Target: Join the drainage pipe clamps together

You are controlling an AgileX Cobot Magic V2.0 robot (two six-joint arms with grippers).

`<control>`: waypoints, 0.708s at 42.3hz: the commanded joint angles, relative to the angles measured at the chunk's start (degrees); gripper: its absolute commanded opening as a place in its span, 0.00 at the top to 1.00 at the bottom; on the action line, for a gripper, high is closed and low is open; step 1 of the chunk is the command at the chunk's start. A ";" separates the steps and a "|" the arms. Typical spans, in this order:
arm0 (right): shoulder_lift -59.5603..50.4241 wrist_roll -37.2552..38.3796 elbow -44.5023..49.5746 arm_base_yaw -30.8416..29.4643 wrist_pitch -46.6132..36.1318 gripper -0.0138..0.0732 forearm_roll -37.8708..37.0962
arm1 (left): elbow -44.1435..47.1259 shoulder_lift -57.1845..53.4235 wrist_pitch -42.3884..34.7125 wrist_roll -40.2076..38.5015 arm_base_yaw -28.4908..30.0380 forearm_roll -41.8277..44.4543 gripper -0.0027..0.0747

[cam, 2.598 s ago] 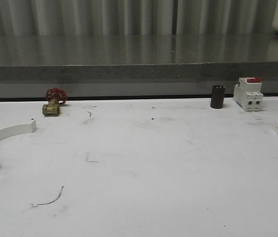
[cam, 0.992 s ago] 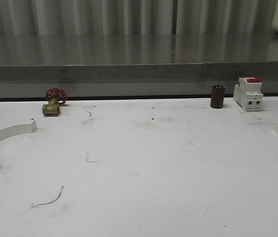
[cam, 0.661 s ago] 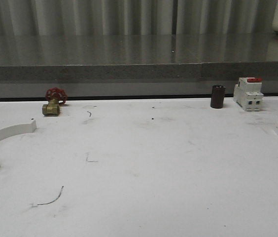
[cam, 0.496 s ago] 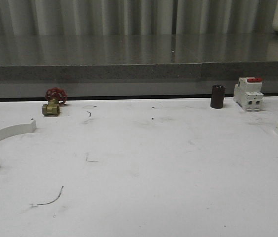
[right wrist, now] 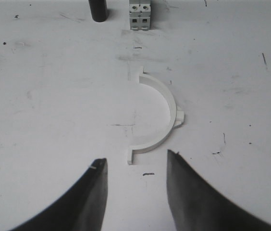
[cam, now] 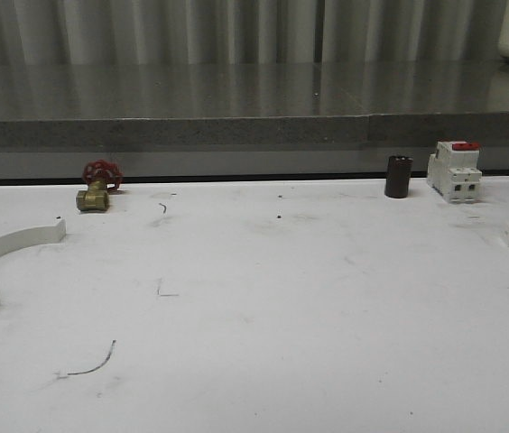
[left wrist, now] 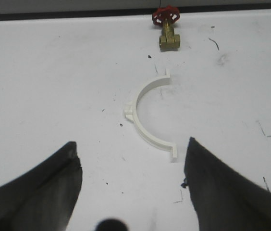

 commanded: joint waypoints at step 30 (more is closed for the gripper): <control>0.03 -0.25 -1.78 -0.24 -2.95 0.45 -0.31 | -24.64 40.83 2.16 0.00 0.12 1.17 0.34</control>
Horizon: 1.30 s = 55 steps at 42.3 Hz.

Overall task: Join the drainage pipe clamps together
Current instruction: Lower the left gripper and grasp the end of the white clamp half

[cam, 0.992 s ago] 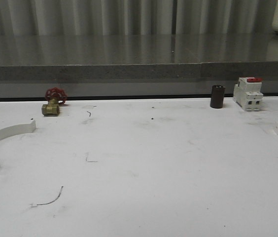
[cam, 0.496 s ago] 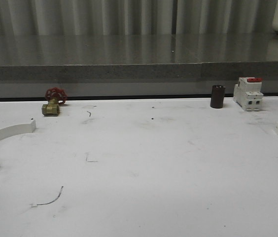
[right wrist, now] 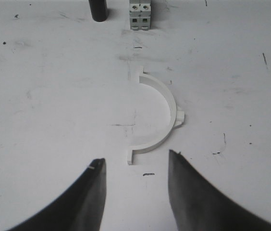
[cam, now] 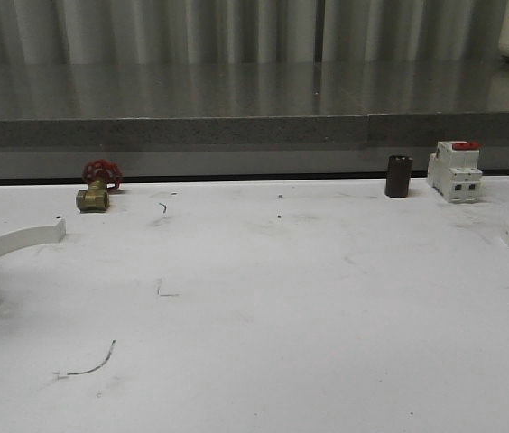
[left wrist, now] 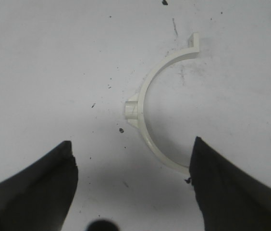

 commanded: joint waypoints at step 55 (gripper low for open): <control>0.03 -0.25 -1.78 -0.24 -2.95 0.45 -0.31 | -6.03 17.55 -10.61 0.00 -0.10 -2.99 0.54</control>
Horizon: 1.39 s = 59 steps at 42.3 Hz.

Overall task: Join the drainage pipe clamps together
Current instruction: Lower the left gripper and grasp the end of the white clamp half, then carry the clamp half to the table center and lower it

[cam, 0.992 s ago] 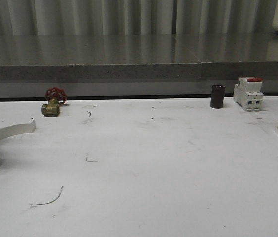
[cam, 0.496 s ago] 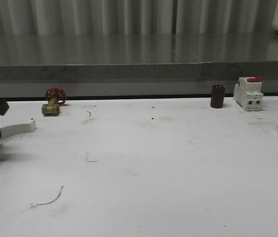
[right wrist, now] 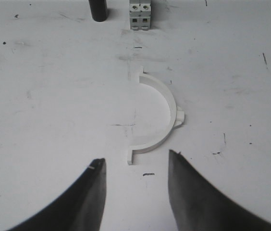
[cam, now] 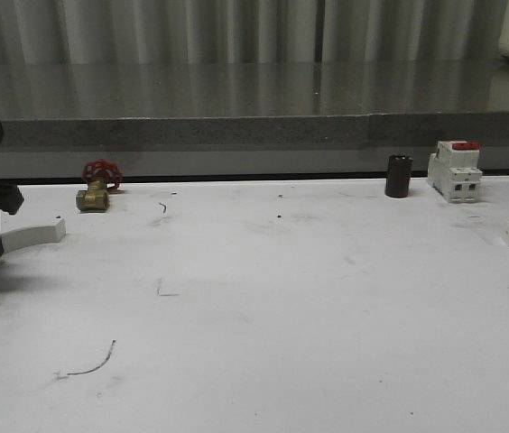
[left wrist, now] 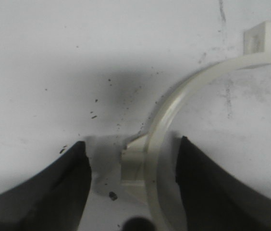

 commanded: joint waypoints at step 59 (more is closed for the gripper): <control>0.03 -0.25 -1.78 -0.24 -2.95 0.45 -0.31 | -36.24 6.19 22.89 -31.05 -34.91 15.72 0.95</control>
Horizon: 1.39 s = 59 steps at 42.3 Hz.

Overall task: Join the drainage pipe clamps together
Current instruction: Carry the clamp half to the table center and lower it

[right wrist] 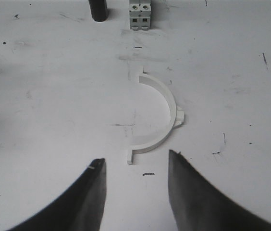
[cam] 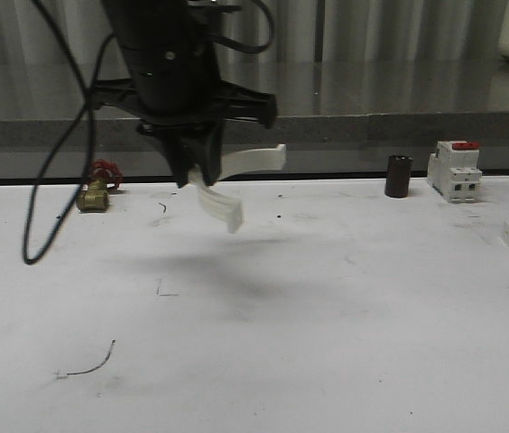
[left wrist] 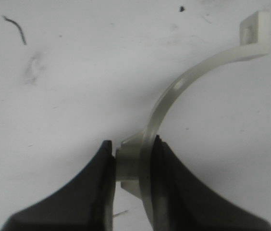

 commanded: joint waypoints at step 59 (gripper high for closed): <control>0.03 -0.25 -1.78 -0.24 -2.95 0.45 -0.31 | -8.22 10.29 -0.37 -22.02 -4.45 1.61 0.62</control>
